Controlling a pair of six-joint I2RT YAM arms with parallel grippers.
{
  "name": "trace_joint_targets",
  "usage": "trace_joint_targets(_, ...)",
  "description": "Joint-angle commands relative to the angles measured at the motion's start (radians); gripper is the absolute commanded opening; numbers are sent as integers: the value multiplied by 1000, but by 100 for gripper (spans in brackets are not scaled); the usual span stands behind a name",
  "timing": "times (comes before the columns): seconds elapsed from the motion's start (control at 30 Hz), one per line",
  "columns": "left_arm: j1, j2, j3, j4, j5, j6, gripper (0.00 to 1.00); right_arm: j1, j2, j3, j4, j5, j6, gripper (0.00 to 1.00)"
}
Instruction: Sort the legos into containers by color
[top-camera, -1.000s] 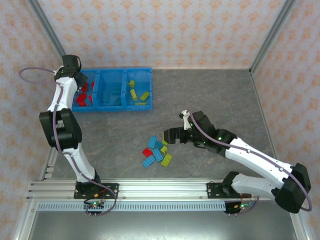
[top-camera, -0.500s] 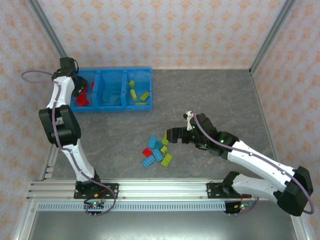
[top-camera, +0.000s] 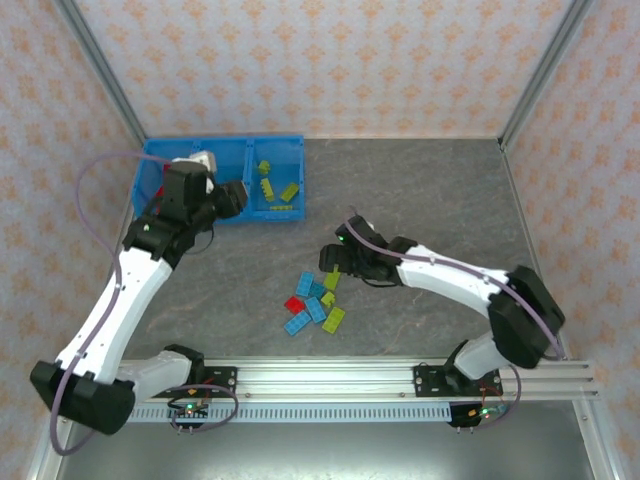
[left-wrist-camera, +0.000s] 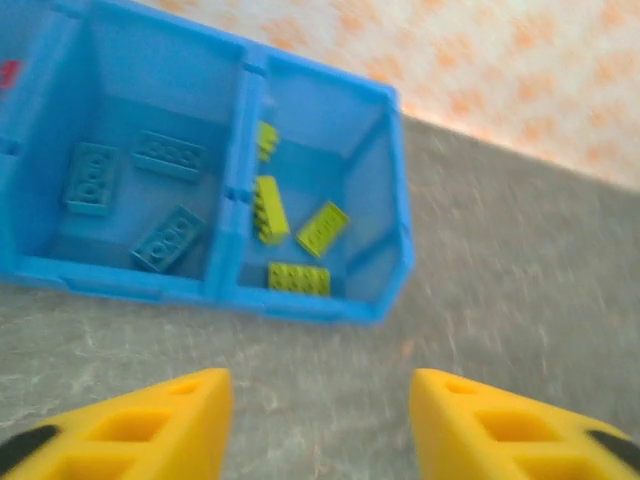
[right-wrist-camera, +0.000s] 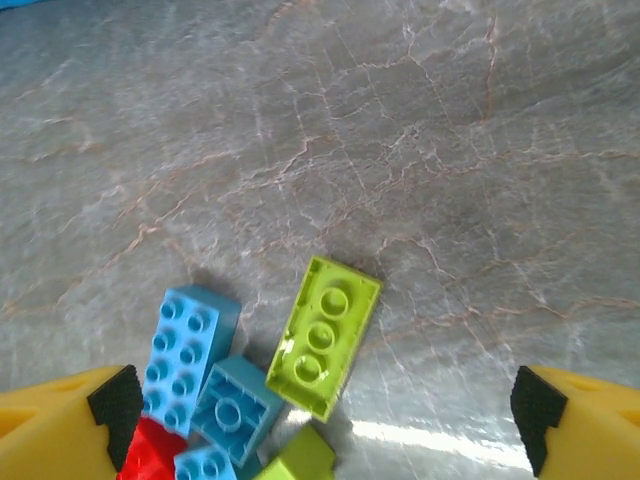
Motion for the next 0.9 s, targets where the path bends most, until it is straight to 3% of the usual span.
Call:
trace_joint_targets(0.0,-18,-65,-87,-48,221,230,64,2,100,85,-41,9,111,92)
trace_joint_targets(0.07,-19,-115,-140,-80,294,323,70,5,168,118,-52,-4,158,86)
trace_joint_targets(0.23,-19,-204,-257,-54,264,400,84,24,288,184,-126,46,249,73)
trace_joint_targets(0.4,-18,-210,-239,-99,233,454,100,82,346,252,-262,180,308,67)
trace_joint_targets(0.77,-19,-221,-254,-118,186,459,100,134,374,269,-296,267,389,43)
trace_joint_targets(0.87,-19,-213,-250,-122,181,457,100,131,334,267,-274,289,376,31)
